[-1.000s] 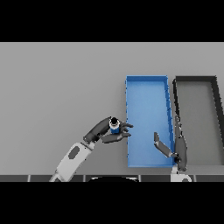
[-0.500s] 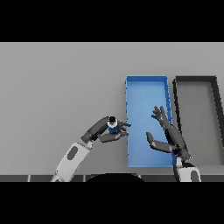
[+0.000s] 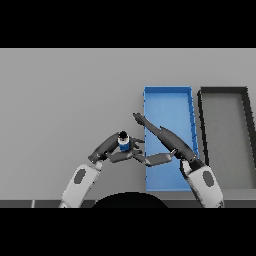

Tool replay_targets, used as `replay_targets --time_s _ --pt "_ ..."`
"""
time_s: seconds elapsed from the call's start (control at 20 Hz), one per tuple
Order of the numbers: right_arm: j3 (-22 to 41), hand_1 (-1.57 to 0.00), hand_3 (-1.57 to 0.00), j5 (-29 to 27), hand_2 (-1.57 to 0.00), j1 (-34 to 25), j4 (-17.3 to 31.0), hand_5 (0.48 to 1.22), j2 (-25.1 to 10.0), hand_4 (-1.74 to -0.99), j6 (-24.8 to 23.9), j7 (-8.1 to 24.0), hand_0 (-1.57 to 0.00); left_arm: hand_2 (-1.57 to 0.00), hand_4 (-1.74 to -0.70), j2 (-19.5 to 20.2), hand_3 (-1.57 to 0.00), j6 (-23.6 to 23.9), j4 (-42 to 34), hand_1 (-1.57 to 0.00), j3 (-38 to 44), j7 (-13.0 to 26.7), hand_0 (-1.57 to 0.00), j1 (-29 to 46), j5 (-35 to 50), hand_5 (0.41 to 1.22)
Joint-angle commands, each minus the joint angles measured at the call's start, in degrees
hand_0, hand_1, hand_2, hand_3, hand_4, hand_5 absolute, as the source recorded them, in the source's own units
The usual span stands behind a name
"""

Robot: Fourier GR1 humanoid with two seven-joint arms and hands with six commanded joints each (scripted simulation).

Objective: Pick up the blue pipe and place it into the blue bin.

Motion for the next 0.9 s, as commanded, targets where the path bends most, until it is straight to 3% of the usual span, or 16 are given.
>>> replay_targets --time_s 0.0,0.15,0.25,0.45,0.6,0.7,0.85 --pt "0.63 0.0 0.0 -1.2 -0.04 -1.7 -0.3 0.56 0.19 -1.294 0.41 1.57 0.0 -1.57 -1.47 -0.16 -1.57 -0.09 0.25 -1.57 0.36 0.22 -1.57 -0.29 -0.16 1.221" --pt "3.2 0.0 0.0 -1.41 -0.05 -6.75 0.46 0.554 1.69 -1.253 0.9 2.7 0.0 -1.57 -1.46 -0.91 -1.57 -1.62 0.57 -1.57 0.54 -0.06 -1.57 -0.02 -0.44 1.221" --pt "4.05 -0.01 0.0 -1.54 -0.06 -10.81 1.52 0.545 2.0 -1.232 1.2 5.14 0.0 -1.57 -1.47 -1.94 -1.57 -2.6 0.57 -1.57 0.72 0.81 -1.57 0.22 -0.02 1.221" --pt "5.17 -0.03 0.0 -1.41 -0.08 -14.52 4.58 0.521 2.63 -1.186 2.7 7.47 -0.02 -1.57 -1.47 -2.39 -1.57 -2.63 1.32 -1.57 2.09 0.82 -1.57 0.5 -1.86 1.221" --pt "5.31 -0.11 -0.04 -2.16 -0.17 -17.81 7.79 0.497 3.59 -1.204 4.01 8.59 -0.07 -1.57 -1.47 -2.93 -1.57 -2.98 0.02 -1.57 2.22 1.19 -1.57 1.16 -3.24 1.221" --pt "5.74 -0.36 -0.24 -1.89 -0.38 -19.33 9.75 0.485 4.66 -1.278 4.57 7.94 -0.32 -1.57 -1.52 -3.47 -1.57 -3.77 0.87 -1.57 3.12 1.81 -1.57 0.52 -3.1 1.221" --pt "6.1 -0.88 -0.76 -1.92 -0.91 -20.46 10.93 0.518 5.79 -1.467 4.58 6.81 -0.88 -1.57 -1.62 -3.2 -1.57 -4.36 -0.29 -1.57 2.39 3.98 -1.57 2.16 -4.13 1.221"
